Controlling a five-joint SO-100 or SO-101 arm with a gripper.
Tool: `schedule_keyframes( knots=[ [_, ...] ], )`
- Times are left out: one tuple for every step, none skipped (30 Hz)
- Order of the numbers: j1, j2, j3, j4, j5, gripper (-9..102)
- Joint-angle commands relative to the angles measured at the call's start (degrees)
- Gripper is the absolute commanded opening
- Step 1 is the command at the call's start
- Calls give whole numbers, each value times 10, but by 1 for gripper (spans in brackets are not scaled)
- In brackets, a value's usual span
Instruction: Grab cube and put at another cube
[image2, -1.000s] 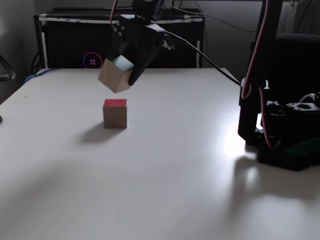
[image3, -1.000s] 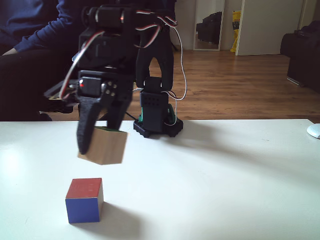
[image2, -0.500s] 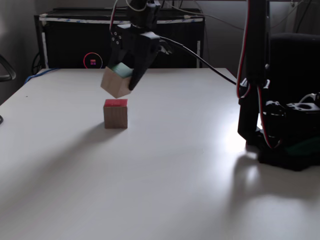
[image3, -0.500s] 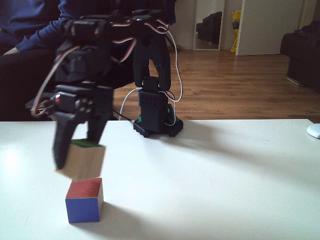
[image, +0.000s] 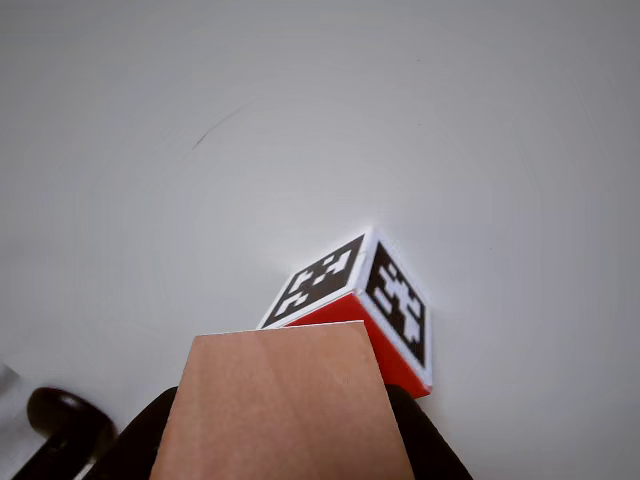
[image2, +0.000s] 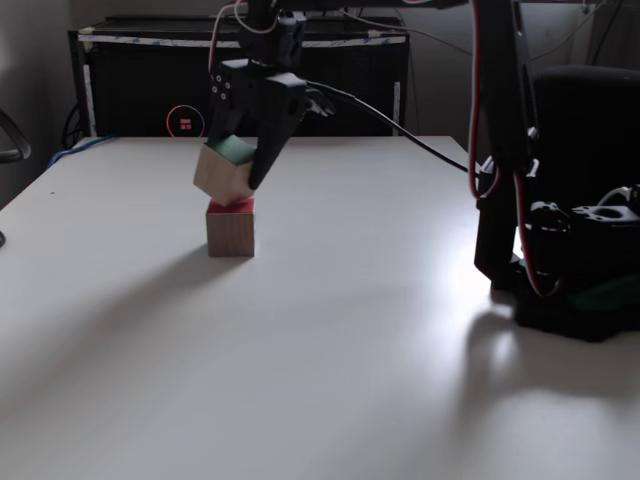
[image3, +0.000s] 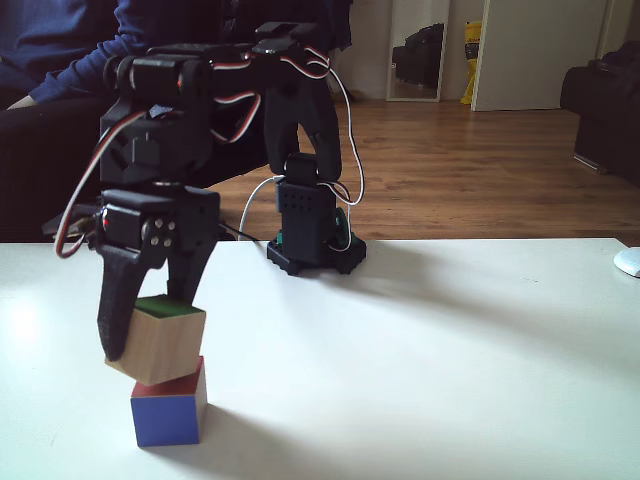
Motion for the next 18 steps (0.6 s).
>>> schedule_keyframes(
  knots=[
    [-3,9,-28,10,-2,12],
    [-4,11,-25,11,-2,12],
    [-4,13,-24,11,-2,13],
    [-4,17,-22,11,-2,13],
    [-4,19,-20,11,-2,13],
    [-4,22,-18,11,-3,14],
    [-4,25,-16,11,-4,15],
    [-4,28,-13,11,-6,17],
    [-4,31,-10,11,-8,19],
    [-4,33,-7,11,-10,21],
    [-4,36,-4,11,-11,22],
    [-4,39,-2,11,-12,25],
    [-4,42,2,11,-12,26],
    [-4,45,6,11,-13,28],
    [-5,48,10,11,-14,29],
    [-6,51,13,11,-14,30],
    [-6,54,17,11,-12,31],
    [-7,57,21,11,-11,33]
  ],
)
